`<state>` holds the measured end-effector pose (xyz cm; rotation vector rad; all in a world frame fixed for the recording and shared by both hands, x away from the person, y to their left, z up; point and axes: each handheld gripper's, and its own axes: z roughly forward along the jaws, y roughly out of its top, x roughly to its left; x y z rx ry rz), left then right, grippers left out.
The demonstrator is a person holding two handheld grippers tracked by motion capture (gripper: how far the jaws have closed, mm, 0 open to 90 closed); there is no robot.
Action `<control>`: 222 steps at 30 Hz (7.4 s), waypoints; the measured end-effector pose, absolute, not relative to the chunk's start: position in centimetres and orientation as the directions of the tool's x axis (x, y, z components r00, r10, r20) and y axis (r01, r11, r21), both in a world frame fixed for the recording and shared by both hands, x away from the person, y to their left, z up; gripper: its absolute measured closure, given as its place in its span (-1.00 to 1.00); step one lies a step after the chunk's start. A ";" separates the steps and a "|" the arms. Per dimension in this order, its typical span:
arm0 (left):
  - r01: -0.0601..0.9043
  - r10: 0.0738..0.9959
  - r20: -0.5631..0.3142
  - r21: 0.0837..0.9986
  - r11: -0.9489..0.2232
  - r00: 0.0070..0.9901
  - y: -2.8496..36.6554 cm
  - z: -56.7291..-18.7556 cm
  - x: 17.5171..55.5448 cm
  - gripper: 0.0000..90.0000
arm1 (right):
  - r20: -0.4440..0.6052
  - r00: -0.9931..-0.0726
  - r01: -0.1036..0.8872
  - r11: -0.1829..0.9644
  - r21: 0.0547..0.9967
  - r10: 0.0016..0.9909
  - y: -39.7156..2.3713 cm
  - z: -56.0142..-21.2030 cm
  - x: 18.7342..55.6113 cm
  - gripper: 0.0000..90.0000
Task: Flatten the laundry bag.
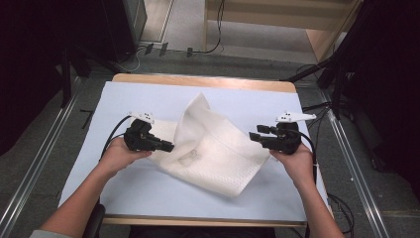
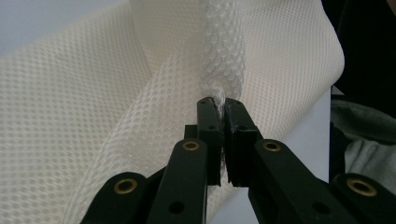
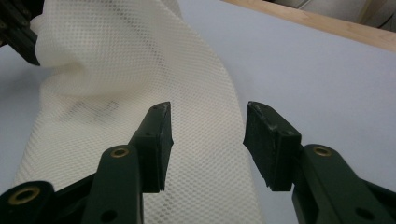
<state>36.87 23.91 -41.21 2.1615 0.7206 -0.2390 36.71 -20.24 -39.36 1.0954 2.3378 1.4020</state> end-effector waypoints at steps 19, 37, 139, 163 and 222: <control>0.590 0.465 -0.378 0.631 -0.504 0.801 26.3 -43.5 34.7 0.92 | 0.169 -0.785 0.440 0.345 0.829 0.596 -14.9 -39.2 41.4 0.00; 0.627 0.498 -0.401 0.625 -0.464 0.768 27.7 -44.1 35.2 0.90 | 0.194 -0.777 0.529 0.454 0.717 0.598 -12.3 -44.7 44.7 0.87; 0.672 0.453 -0.498 0.570 -0.472 0.740 26.3 -43.9 32.9 0.89 | 0.154 -0.713 0.521 0.368 0.770 0.684 -17.3 -46.1 40.7 0.23; 0.681 0.474 -0.492 0.579 -0.448 0.730 27.0 -44.0 33.3 0.85 | 0.193 -0.686 0.556 0.334 0.761 0.701 -16.1 -46.1 42.7 0.88; 0.776 0.665 -0.442 0.520 -0.357 0.602 31.8 -44.0 36.4 0.97 | 0.130 -0.499 0.537 0.188 0.822 0.857 -22.8 -43.0 44.5 0.86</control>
